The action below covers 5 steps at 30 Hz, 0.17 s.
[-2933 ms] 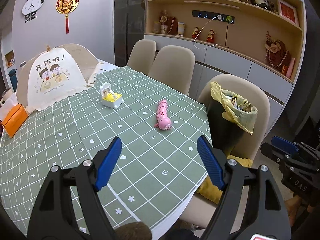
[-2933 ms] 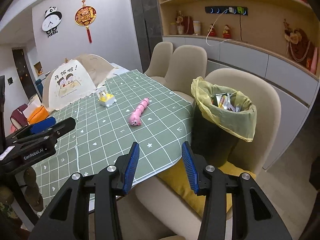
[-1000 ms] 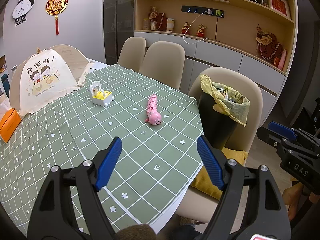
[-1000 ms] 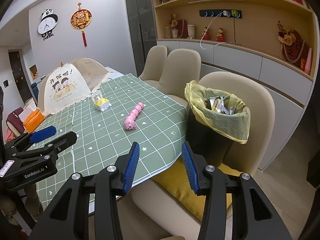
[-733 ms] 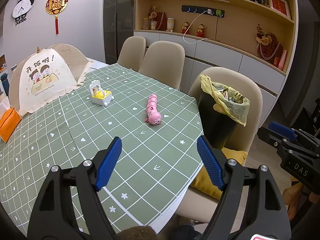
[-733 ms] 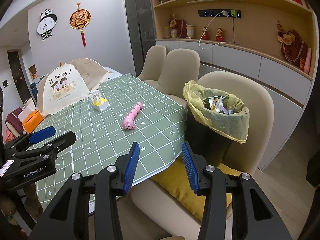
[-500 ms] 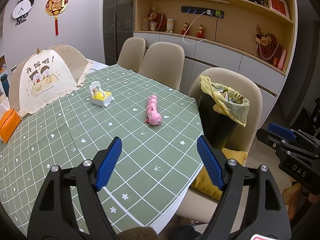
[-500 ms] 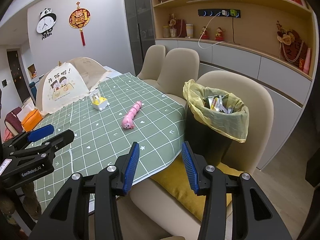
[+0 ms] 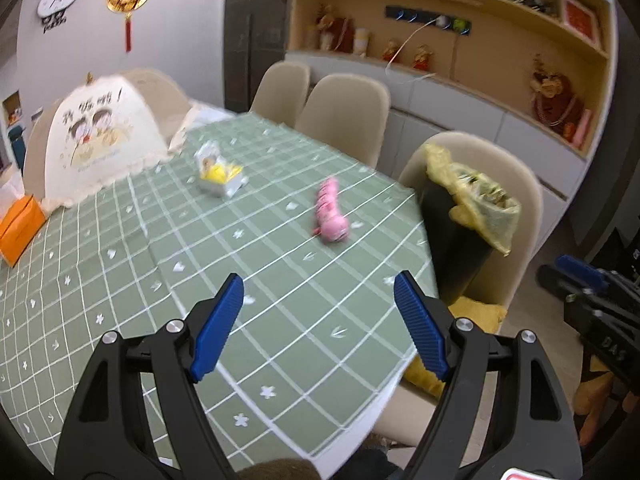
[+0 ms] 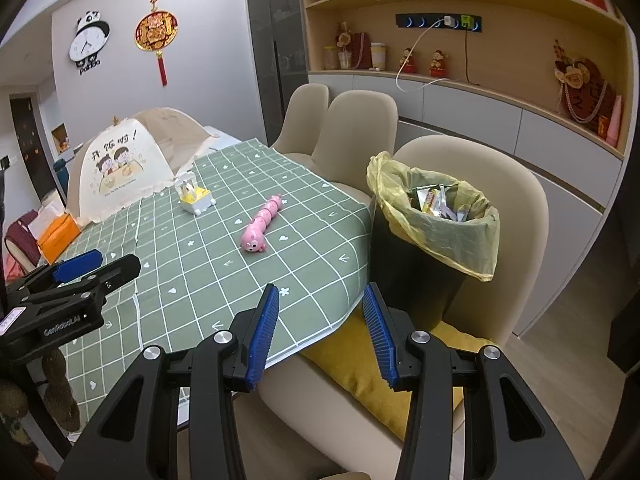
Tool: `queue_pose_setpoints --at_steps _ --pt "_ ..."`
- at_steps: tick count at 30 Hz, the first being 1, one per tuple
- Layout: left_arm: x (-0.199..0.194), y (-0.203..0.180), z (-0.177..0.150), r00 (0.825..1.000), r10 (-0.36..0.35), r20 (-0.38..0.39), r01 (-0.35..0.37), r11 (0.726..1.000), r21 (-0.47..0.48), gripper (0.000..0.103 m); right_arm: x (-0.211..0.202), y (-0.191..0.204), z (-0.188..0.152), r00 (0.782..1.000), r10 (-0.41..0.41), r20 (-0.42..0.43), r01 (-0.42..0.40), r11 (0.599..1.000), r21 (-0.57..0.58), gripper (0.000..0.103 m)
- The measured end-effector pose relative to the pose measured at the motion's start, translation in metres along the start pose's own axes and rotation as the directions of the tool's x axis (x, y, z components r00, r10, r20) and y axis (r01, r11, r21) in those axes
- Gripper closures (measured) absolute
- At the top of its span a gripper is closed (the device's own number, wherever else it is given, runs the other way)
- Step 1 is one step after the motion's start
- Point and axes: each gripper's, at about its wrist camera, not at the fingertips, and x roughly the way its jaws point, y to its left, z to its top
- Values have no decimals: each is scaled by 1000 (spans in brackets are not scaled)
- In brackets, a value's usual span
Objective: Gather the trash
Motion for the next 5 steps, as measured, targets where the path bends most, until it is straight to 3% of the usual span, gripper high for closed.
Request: queue_pose_setpoints --at_steps 3,5 --pt "31 42 -5 994 53 -91 -61 994 -87 29 22 12 9 998 56 -37 -57 997 -49 57" --pt "52 89 -12 985 91 -150 -121 971 -208 29 45 25 15 988 126 -93 -134 987 -86 51"
